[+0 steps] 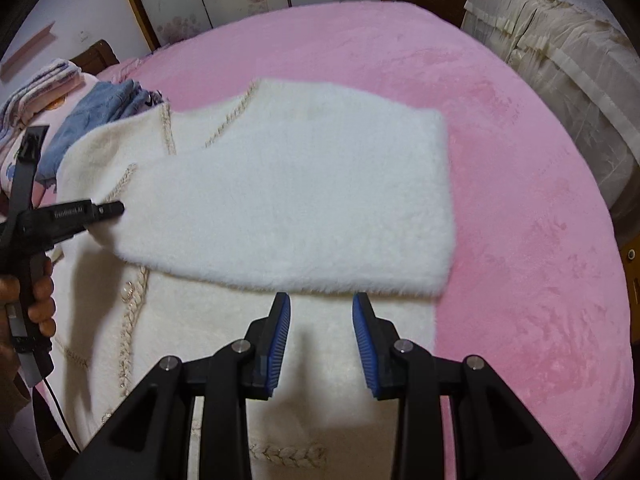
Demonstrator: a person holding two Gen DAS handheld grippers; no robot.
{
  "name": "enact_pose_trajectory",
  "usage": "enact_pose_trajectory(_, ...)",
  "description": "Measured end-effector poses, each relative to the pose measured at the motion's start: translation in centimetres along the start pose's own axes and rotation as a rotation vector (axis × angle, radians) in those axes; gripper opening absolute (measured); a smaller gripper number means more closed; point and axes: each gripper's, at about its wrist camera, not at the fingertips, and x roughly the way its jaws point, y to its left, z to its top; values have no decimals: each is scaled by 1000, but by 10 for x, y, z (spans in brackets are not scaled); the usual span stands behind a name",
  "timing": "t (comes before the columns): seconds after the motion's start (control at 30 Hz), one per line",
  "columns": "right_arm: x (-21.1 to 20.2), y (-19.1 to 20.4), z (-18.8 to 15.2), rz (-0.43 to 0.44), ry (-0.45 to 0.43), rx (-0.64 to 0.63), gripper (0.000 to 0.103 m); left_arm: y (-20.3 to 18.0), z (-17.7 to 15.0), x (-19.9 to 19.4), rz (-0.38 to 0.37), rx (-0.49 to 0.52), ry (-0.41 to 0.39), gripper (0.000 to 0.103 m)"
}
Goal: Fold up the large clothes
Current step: 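Open the right tool and smooth the folded sleeve flat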
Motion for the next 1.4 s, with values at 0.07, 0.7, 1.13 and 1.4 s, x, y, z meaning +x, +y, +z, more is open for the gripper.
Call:
enact_pose_trajectory(0.07,1,-3,1,-3,8,1,33,5,1,0,-49,-15,10,50)
enact_pose_trajectory(0.7,68,-96,127,-40,18,183,61,-22,86,37,-90,125,75,15)
enact_pose_trajectory(1.13,73,-91,127,-134,11,172,31,-44,96,42,79,200,23,31)
enact_pose_trajectory(1.4,12,-15,106,5,-129,64,31,-83,61,-16,36,221,-58,60)
